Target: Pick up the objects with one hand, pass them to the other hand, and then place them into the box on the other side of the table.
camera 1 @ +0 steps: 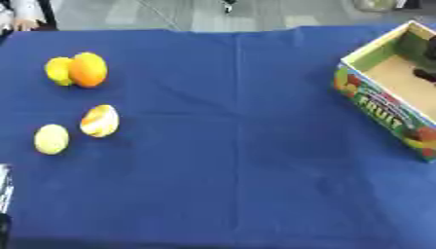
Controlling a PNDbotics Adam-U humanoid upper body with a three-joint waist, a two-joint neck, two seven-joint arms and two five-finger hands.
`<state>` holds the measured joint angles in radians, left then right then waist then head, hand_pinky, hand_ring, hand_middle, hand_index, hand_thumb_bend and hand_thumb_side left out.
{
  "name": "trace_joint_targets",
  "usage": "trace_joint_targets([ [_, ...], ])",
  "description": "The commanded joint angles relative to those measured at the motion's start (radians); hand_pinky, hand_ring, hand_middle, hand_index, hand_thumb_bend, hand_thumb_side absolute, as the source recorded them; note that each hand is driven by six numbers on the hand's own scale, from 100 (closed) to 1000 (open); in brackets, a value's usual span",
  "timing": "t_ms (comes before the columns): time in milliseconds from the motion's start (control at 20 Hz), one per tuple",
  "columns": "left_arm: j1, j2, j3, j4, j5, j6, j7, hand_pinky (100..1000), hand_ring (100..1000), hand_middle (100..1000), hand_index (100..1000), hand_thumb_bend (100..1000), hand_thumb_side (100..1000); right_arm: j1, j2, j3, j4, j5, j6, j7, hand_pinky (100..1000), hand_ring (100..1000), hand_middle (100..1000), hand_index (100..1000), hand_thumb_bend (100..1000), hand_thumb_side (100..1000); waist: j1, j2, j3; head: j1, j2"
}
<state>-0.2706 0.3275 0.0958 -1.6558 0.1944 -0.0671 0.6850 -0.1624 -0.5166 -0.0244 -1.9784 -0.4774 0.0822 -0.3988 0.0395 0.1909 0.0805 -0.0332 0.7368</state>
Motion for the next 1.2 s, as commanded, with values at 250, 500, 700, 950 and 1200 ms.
trace_joint_targets([
  [250,-0.015,0.028,0.015,-0.009,0.003,-0.003,-0.004,782,608,560,752,551,585,-0.005,-0.029,-0.009,-0.022,-0.002,0.002,-0.001,734,856,952,996,492,336,0.002,0.000,0.000,-0.001,-0.007],
  [500,-0.015,0.028,0.016,-0.008,0.003,-0.004,-0.006,783,607,558,752,551,584,-0.004,-0.029,-0.008,-0.022,-0.002,0.002,-0.001,734,855,952,996,491,336,0.001,0.000,0.000,-0.005,-0.005],
  [700,-0.028,0.031,0.019,-0.008,-0.003,-0.004,-0.008,784,607,558,751,550,582,-0.002,-0.031,-0.008,-0.022,-0.002,0.003,-0.005,733,853,949,995,489,336,0.000,0.001,-0.004,-0.018,-0.006],
  [950,-0.054,0.100,0.003,-0.028,-0.029,0.031,-0.044,784,585,535,756,533,580,0.003,-0.040,-0.009,-0.022,-0.001,0.005,-0.015,733,850,949,994,485,337,0.002,0.000,-0.007,-0.025,-0.004],
  [1200,-0.078,0.287,-0.059,-0.087,-0.020,0.155,-0.158,799,600,547,764,542,583,0.007,-0.056,-0.009,-0.022,0.004,-0.001,-0.012,732,848,948,994,481,337,0.006,-0.004,-0.011,-0.025,0.000],
])
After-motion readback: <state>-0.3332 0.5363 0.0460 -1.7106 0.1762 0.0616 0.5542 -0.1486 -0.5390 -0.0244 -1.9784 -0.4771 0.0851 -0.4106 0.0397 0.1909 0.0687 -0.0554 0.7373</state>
